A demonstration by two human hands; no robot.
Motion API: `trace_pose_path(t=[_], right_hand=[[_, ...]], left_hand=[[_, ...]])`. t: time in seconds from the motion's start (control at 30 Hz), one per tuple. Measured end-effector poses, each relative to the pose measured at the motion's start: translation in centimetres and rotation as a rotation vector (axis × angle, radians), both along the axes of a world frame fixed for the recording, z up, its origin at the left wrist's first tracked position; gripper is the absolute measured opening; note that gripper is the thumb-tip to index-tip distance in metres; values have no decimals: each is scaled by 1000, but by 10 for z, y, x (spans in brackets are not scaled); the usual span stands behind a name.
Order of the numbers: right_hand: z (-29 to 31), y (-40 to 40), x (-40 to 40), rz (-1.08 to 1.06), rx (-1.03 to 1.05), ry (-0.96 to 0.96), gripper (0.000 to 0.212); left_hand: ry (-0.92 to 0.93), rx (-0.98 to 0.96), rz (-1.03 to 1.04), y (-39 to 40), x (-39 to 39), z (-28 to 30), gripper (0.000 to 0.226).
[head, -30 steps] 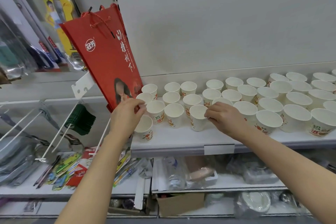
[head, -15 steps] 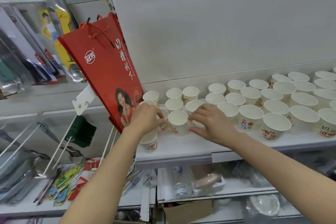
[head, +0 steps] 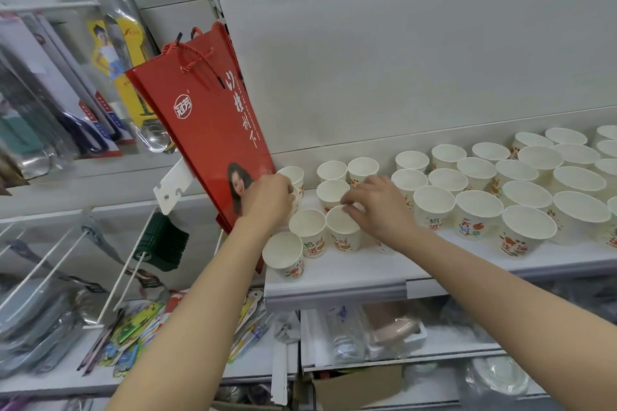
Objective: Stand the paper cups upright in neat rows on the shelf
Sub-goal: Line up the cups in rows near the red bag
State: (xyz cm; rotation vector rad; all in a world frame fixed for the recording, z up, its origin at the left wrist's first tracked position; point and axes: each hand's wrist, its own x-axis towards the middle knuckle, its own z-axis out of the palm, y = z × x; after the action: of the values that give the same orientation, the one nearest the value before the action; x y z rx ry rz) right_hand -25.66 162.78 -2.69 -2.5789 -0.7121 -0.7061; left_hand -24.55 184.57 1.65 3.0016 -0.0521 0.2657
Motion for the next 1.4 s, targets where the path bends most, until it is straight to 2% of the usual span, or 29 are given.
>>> trace_pose_path(t=[0.07, 0.17, 0.23, 0.43, 0.53, 0.63, 0.77, 0.93, 1.1, 1.2, 1.3, 1.4], right_hand=[[14, 7, 13, -64, -8, 135, 11], [22, 13, 32, -98, -84, 351, 29], [23, 12, 42, -82, -140, 418, 34], [24, 6, 58, -2, -255, 437, 28], [23, 7, 62, 47, -313, 409, 28], [22, 9, 66, 96, -365, 391, 26], [20, 11, 68, 96, -422, 332, 21], [16, 7, 72, 107, -426, 261, 25], [9, 4, 73, 110, -420, 232, 29], [8, 1, 73, 145, -394, 221, 29], [12, -2, 73, 160, -341, 218, 26], [18, -7, 75, 144, -196, 264, 22]], left_hand=[[64, 72, 33, -4, 15, 3, 20], [202, 131, 79, -11, 31, 3, 28], [250, 165, 95, -12, 38, -1, 32], [188, 112, 68, -16, 43, -6, 19], [286, 110, 52, -10, 44, -2, 22], [363, 209, 6, -2, 42, 4, 28], [293, 361, -76, 0, 39, -2, 26], [227, 231, -160, -5, 41, -9, 13], [262, -11, -161, -3, 45, -5, 13], [145, -150, -138, 3, 49, 3, 9], [33, -137, -41, 3, 57, 7, 13], [67, -64, 33, 1, 68, 4, 22]])
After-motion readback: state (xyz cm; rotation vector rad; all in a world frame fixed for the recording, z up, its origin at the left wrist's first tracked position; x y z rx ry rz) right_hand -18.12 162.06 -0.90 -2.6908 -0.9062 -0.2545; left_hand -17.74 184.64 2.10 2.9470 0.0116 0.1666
